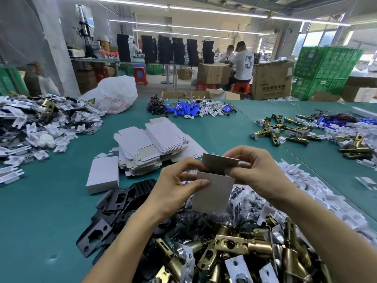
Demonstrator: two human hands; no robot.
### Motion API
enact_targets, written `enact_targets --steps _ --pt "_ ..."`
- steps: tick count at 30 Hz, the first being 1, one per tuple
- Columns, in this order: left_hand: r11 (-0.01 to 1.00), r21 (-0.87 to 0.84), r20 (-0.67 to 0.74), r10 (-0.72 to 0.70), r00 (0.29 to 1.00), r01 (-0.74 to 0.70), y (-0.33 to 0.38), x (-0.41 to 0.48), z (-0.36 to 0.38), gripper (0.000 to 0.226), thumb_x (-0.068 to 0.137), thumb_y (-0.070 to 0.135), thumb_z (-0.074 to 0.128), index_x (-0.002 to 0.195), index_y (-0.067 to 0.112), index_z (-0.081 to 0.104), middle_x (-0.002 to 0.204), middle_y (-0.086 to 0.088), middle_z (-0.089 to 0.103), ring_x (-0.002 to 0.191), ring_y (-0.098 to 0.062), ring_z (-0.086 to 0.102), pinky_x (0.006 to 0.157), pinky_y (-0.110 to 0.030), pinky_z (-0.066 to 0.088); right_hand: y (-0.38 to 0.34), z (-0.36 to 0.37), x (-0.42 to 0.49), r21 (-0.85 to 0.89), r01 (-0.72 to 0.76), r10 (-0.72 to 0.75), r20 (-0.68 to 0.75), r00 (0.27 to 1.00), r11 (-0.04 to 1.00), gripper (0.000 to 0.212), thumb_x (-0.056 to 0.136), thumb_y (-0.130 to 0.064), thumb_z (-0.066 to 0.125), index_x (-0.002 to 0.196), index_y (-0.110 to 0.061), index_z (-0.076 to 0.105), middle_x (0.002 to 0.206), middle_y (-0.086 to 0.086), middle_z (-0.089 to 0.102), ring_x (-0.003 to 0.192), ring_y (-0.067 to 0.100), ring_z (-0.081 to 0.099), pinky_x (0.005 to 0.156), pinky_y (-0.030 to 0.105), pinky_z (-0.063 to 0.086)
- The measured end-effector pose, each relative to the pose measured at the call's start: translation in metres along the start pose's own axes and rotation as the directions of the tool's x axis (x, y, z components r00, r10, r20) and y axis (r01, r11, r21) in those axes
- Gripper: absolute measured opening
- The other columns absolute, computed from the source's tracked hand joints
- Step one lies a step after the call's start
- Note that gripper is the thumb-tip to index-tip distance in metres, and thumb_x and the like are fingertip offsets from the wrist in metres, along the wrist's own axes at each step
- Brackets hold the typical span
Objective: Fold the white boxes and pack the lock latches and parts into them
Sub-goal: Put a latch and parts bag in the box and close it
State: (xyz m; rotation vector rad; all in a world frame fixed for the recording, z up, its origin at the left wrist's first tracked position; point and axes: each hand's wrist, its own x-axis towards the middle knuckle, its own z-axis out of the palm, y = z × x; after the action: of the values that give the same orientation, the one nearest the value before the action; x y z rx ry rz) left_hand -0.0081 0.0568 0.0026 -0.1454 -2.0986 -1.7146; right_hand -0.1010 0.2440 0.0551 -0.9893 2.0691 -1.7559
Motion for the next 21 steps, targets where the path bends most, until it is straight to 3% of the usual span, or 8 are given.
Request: enact_targets --steps 4,6,9,13,18,21 --pt "1.000 0.005 -0.011 0.002 1.000 -0.002 0.003 0.000 -0.002 0.027 0.085 0.008 0.077 0.094 0.033 0.071 0.101 0.010 0.075 0.094 -0.009 0.073 0.079 -0.021 0.055 0.005 -0.001 -0.007 -0.201 0.185 -0.183 0.026 0.983 0.962 0.030 0.088 0.001 0.068 0.101 -0.025 0.074 0.095 -0.005 0.076 0.086 0.018 0.070 0.070 0.026 0.055" --pt "1.000 -0.003 -0.032 -0.003 0.999 0.003 0.002 0.000 -0.003 0.025 0.083 0.010 0.079 0.094 0.032 0.072 0.103 0.008 0.075 0.095 -0.013 0.073 0.081 -0.024 0.055 0.011 -0.002 -0.013 -0.214 0.170 -0.164 0.045 0.985 0.962 0.026 0.087 -0.022 0.071 0.110 -0.033 0.074 0.101 -0.011 0.074 0.091 0.018 0.069 0.075 0.036 0.060" --pt "1.000 -0.017 -0.028 -0.020 0.999 0.019 0.000 0.001 -0.003 0.023 0.083 0.009 0.078 0.102 0.020 0.072 0.105 0.004 0.076 0.096 -0.019 0.074 0.083 -0.033 0.059 0.013 0.000 -0.014 -0.187 0.161 -0.160 0.021 0.987 0.969 0.027 0.083 -0.049 0.067 0.106 -0.037 0.075 0.101 -0.010 0.074 0.095 0.020 0.069 0.078 0.044 0.060" --pt "1.000 -0.022 -0.042 -0.009 0.999 0.008 0.000 0.001 -0.002 0.023 0.084 0.003 0.077 0.099 0.020 0.070 0.105 0.000 0.076 0.096 -0.022 0.074 0.084 -0.034 0.059 0.010 0.004 -0.009 -0.299 0.267 -0.279 0.002 0.960 0.916 0.019 0.082 -0.033 0.070 0.100 -0.034 0.074 0.097 -0.016 0.074 0.092 0.010 0.069 0.080 0.034 0.057" --pt "0.998 -0.059 -0.054 -0.041 0.998 0.038 -0.001 0.001 -0.003 0.038 0.081 0.008 0.081 0.092 0.037 0.058 0.101 0.016 0.071 0.085 -0.015 0.073 0.074 -0.032 0.060 0.010 0.005 -0.007 -0.237 0.187 -0.209 -0.069 0.976 0.953 0.014 0.083 -0.019 0.076 0.095 -0.026 0.078 0.087 -0.007 0.077 0.083 0.019 0.073 0.077 0.049 0.060" --pt "0.998 -0.054 -0.052 -0.034 0.998 0.031 -0.002 0.001 -0.004 0.040 0.077 0.016 0.084 0.095 0.037 0.056 0.104 0.013 0.071 0.087 -0.023 0.074 0.075 -0.040 0.063 0.008 0.005 -0.005 -0.216 0.195 -0.222 -0.109 0.969 0.957 0.009 0.082 -0.016 0.077 0.087 -0.024 0.077 0.080 0.000 0.075 0.077 0.020 0.073 0.071 0.043 0.061"
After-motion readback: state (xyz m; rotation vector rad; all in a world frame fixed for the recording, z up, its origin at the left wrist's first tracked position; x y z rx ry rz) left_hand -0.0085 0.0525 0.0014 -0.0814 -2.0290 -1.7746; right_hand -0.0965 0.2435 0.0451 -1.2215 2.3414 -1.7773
